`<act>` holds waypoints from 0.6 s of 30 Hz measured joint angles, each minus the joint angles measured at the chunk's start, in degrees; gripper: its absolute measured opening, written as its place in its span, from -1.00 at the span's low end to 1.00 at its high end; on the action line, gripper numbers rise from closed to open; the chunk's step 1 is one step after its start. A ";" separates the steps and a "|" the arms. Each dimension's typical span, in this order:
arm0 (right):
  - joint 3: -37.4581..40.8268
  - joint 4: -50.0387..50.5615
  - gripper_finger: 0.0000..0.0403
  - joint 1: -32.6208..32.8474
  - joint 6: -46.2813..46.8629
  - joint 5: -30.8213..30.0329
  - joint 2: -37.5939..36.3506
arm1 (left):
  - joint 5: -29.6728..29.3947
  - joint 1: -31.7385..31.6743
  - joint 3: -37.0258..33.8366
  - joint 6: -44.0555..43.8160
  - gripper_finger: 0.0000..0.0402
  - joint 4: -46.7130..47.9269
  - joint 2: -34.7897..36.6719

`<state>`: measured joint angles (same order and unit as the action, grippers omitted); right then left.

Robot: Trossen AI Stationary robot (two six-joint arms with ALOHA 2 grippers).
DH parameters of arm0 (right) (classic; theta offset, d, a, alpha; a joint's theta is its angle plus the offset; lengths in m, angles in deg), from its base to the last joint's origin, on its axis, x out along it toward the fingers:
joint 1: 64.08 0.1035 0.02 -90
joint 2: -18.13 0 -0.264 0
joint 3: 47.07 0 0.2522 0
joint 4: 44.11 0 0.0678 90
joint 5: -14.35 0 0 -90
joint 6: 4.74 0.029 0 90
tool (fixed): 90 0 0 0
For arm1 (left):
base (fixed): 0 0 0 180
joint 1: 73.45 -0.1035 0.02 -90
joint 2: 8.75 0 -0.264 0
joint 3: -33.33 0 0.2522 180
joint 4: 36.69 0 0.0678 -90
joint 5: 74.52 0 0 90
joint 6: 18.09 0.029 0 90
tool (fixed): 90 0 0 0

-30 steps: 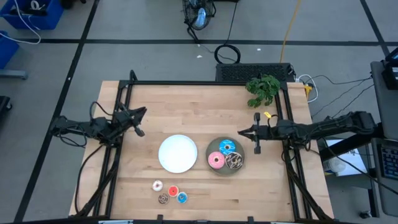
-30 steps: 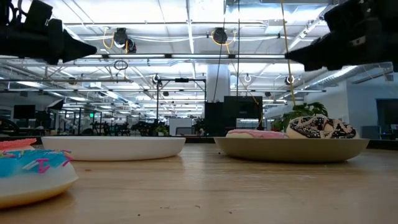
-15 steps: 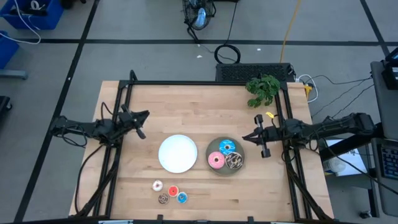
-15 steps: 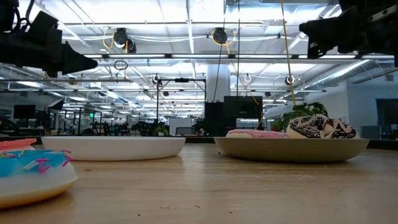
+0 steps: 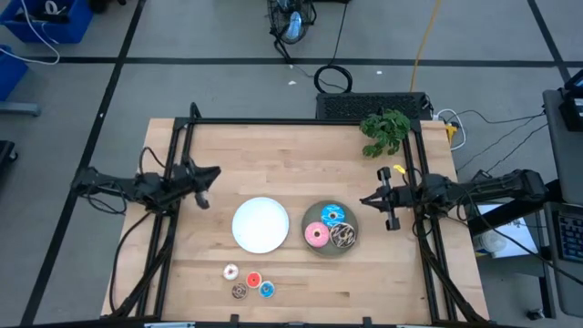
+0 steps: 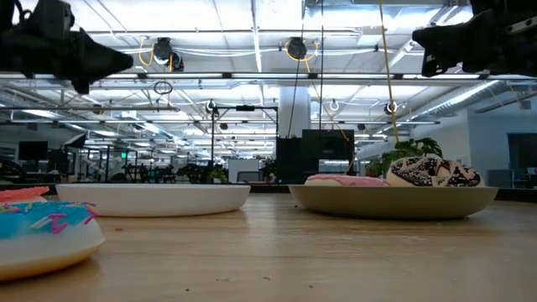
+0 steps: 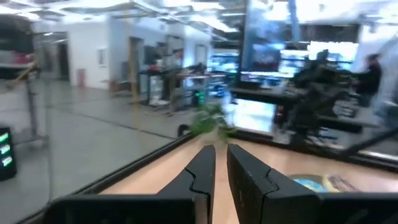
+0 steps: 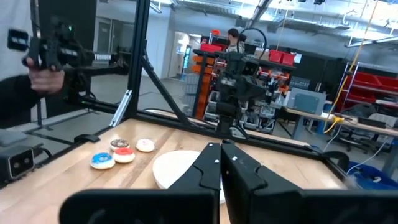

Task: Pick & Place donuts
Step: Put the small white donut on the white plate

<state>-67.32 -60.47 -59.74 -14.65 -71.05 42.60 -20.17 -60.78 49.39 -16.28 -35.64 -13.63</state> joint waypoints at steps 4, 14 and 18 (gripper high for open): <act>0.00 -0.02 -1.00 0.00 -1.41 -1.12 0.00 | -6.02 3.65 6.71 0.09 -0.77 3.48 -9.15; 0.02 4.61 -1.00 -0.04 -3.00 -2.91 0.00 | -14.19 11.93 46.64 -16.45 -0.77 45.87 -45.94; 0.02 4.31 -1.00 -0.01 -2.54 -2.78 -0.51 | -14.16 13.83 62.79 -26.86 -0.77 63.36 -57.26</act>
<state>-67.29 -56.17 -59.75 -17.19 -73.84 42.09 -34.34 -46.95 112.18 -43.14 27.72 -70.89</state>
